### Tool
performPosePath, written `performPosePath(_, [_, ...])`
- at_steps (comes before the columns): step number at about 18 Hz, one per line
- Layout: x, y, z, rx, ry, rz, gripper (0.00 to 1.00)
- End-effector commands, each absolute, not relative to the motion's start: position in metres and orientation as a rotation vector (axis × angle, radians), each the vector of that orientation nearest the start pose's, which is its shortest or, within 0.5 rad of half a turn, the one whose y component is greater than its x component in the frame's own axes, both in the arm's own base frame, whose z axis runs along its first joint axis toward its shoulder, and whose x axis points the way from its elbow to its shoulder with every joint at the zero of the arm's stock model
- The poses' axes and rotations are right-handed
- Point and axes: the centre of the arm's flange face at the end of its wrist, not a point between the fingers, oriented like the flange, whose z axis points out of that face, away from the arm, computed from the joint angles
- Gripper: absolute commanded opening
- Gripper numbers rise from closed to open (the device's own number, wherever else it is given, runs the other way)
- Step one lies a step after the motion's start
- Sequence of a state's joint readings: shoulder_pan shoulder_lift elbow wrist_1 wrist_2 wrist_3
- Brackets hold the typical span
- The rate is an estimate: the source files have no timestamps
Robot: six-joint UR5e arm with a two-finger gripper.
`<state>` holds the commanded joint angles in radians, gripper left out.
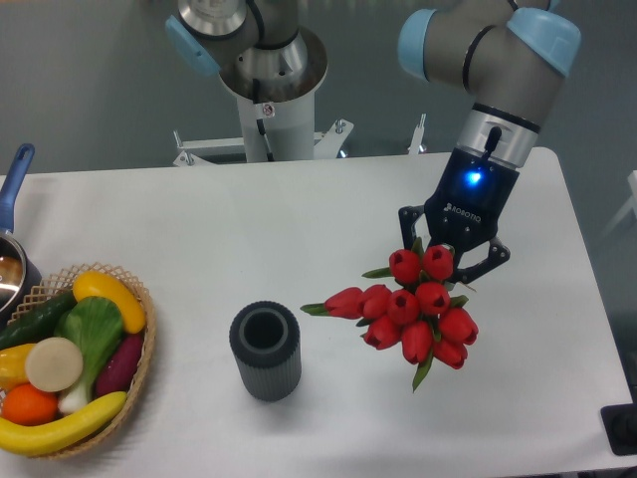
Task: Insert the flowers into the vase
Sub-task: 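Carry the red tulip bunch in the gripper over the grey vase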
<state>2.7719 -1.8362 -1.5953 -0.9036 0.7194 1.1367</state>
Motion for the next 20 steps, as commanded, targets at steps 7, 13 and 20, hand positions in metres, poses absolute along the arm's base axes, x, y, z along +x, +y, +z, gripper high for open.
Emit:
performPosePath(7, [-0.485, 0.415, 0.434, -2.224, 0.102, -0.008, 0.18])
performPosePath(13, [-0.468, 0.436, 0.44, -2.086, 0.189, -0.048, 0.18])
performPosePath(20, [-0.443, 0.445, 0.451, -1.816, 0.261, -0.218, 0.18])
